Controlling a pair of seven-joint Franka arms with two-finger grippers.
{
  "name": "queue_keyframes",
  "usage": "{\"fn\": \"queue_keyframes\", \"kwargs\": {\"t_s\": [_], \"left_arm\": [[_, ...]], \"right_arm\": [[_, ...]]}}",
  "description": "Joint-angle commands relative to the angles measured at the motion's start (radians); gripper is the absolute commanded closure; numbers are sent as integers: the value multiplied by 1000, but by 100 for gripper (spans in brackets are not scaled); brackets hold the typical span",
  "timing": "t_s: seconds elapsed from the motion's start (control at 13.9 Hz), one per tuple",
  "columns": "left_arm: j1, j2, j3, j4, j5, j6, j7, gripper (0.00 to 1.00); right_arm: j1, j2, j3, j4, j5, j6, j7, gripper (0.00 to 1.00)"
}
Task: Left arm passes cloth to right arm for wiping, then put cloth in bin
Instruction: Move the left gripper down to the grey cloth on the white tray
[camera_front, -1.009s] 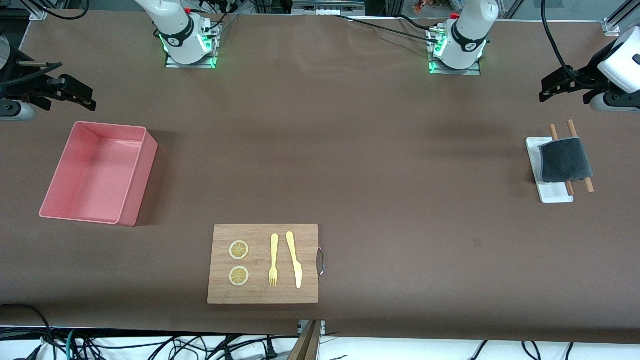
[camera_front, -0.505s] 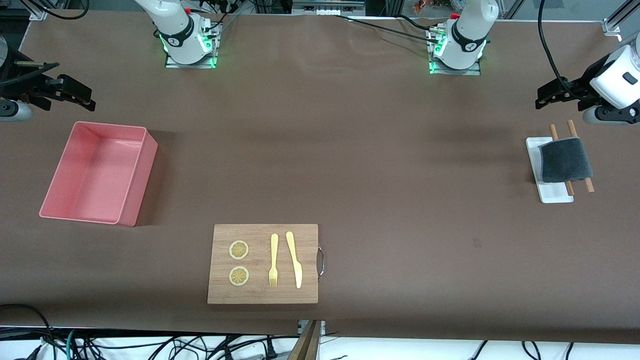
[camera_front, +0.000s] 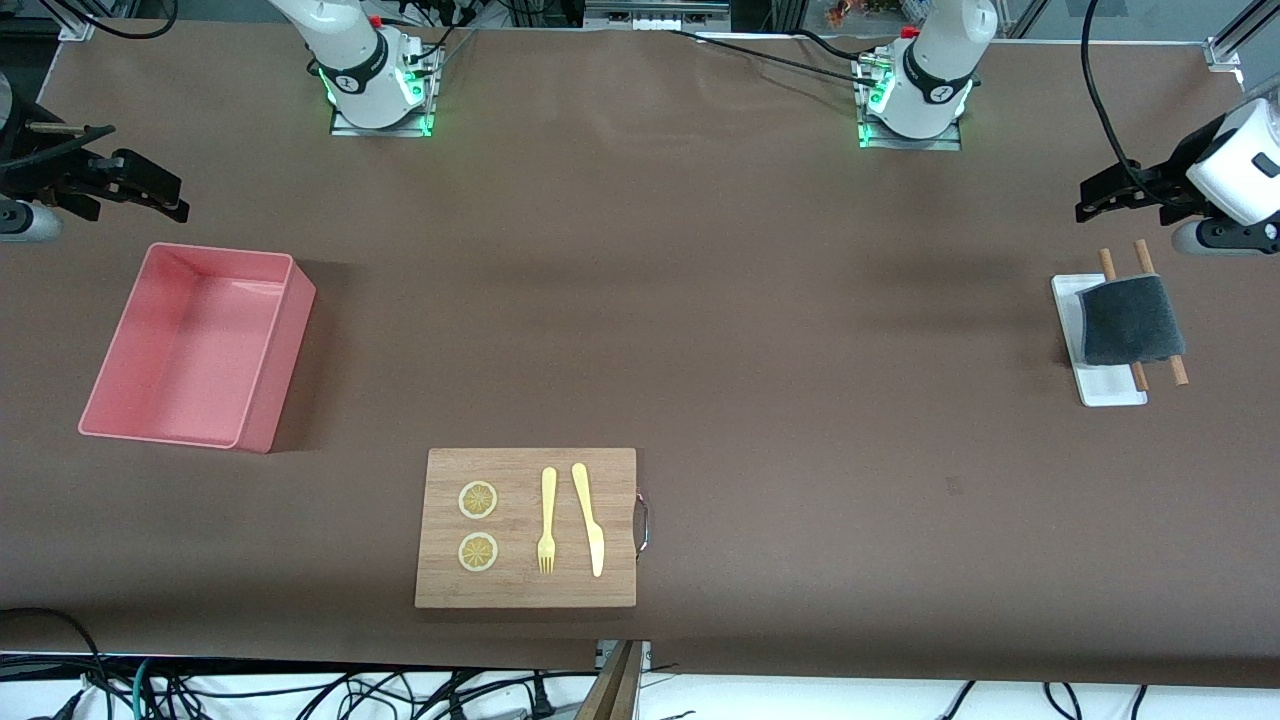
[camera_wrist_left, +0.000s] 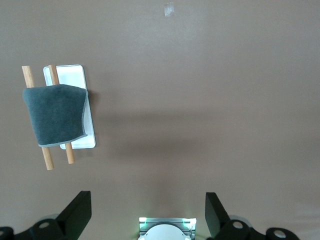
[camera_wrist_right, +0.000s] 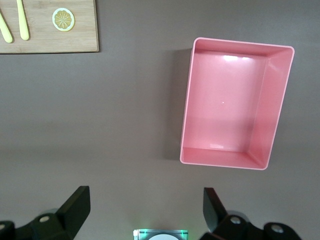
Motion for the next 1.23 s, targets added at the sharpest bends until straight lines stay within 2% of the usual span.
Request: {"fn": "queue_keyframes", "kwargs": {"t_s": [0.0, 0.36, 0.5, 0.79, 1.01, 1.15], "left_arm": [[13, 1, -4, -4, -16, 9, 24, 0], [15, 10, -9, -2, -4, 14, 25, 0], [21, 80, 1, 20, 15, 12, 89, 0], [115, 250, 1, 93, 70, 7, 421, 0], [115, 349, -1, 102, 229, 7, 542, 0], [145, 439, 1, 132, 257, 15, 687, 0]], "right_arm": [[-5, 15, -1, 30, 19, -13, -4, 0], [-7, 17, -1, 32, 19, -12, -12, 0], [-8, 25, -2, 32, 32, -10, -13, 0], [-7, 25, -12, 30, 62, -10, -13, 0], [-4, 32, -8, 29, 61, -18, -13, 0], [-1, 73, -8, 24, 62, -22, -10, 0]]}}
